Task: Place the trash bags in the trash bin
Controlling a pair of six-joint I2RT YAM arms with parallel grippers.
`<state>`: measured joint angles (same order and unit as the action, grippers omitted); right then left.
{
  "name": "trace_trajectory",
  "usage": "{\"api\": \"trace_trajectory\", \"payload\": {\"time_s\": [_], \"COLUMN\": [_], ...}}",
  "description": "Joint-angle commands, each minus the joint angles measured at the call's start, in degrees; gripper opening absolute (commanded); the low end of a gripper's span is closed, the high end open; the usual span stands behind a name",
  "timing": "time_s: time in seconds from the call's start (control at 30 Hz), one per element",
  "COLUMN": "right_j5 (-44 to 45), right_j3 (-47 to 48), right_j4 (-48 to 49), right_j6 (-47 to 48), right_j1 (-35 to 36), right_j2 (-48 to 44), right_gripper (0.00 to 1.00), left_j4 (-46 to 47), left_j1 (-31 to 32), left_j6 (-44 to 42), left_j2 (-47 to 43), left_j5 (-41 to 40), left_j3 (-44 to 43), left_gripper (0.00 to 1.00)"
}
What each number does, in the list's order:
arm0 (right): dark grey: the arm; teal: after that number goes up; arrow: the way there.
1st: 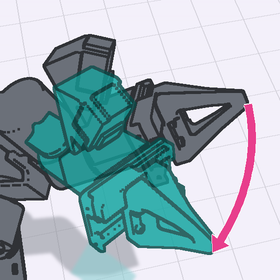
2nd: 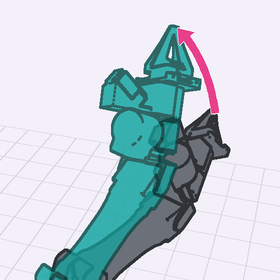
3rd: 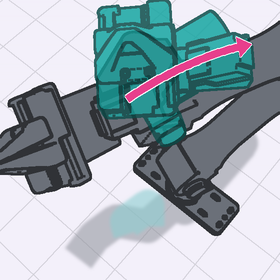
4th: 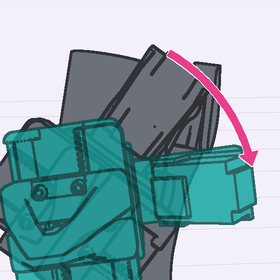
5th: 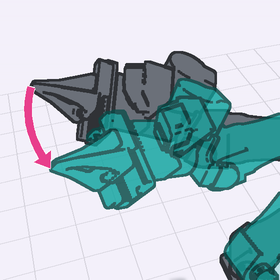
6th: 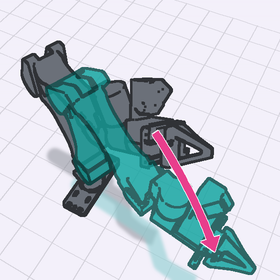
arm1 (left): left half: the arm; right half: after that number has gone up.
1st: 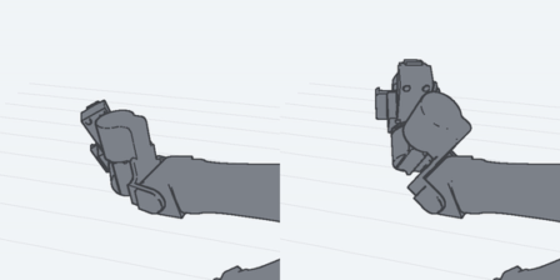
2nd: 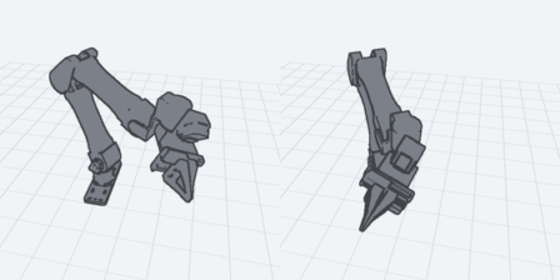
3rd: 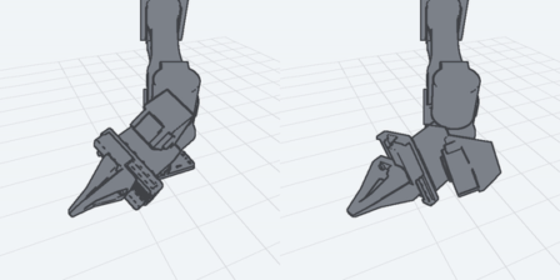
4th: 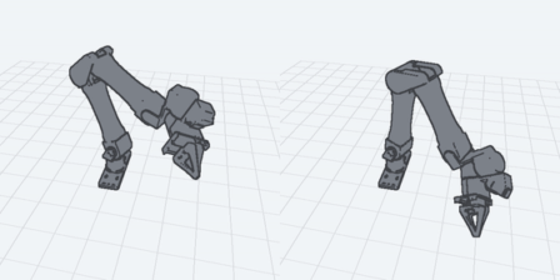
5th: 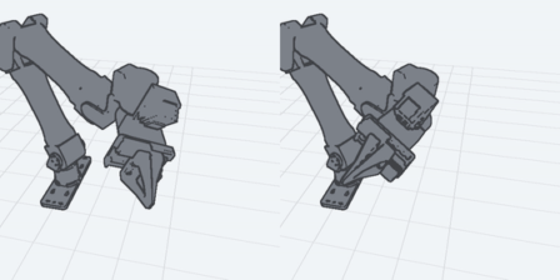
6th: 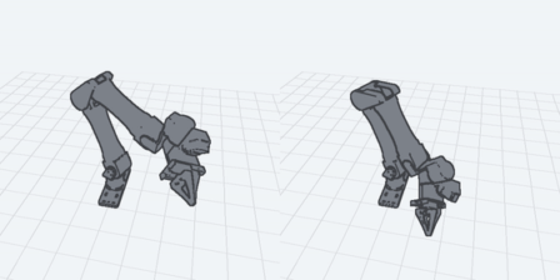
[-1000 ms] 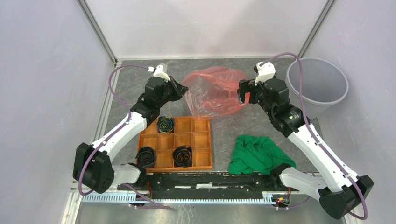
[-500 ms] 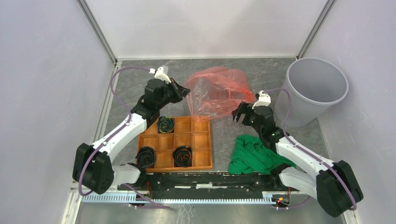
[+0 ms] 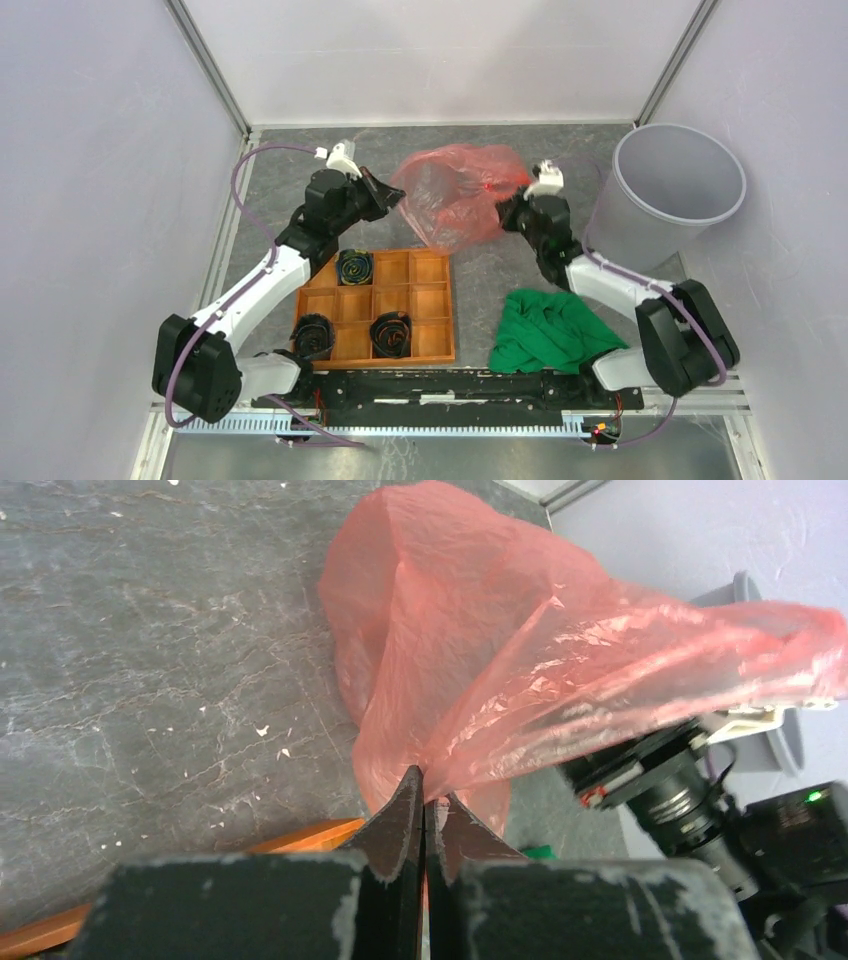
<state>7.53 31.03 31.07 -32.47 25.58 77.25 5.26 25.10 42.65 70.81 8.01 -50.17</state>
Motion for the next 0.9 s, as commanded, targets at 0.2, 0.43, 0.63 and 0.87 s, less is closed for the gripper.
{"api": "trace_trajectory", "payload": {"time_s": [0.2, 0.43, 0.63, 0.87], "right_j5": [0.01, -12.61, -10.3, -14.65], "right_j3": [60.93, 49.45, 35.24, 30.42], "right_j4": [-38.35, -20.48, -20.92, -30.81], "right_j6": [18.9, 24.83, 24.25, 26.23], "right_j1": [0.38, 4.85, 4.87, 9.98], "right_j2": [11.81, -1.46, 6.71, 11.26], "right_gripper": [0.0, 0.01, 0.01, 0.01], "left_j4": [-3.84, 1.19, -6.77, -9.53], "left_j1": [-9.93, -9.55, -10.12, -12.45], "left_j6": [6.39, 0.12, -3.95, -3.48], "left_j2": [8.1, -5.3, -7.81, -8.31], "left_j5": [7.53, 5.41, -6.93, 2.19], "left_j3": [-28.75, -23.97, 2.32, 11.26], "left_gripper": [0.02, 0.02, 0.02, 0.02]}}
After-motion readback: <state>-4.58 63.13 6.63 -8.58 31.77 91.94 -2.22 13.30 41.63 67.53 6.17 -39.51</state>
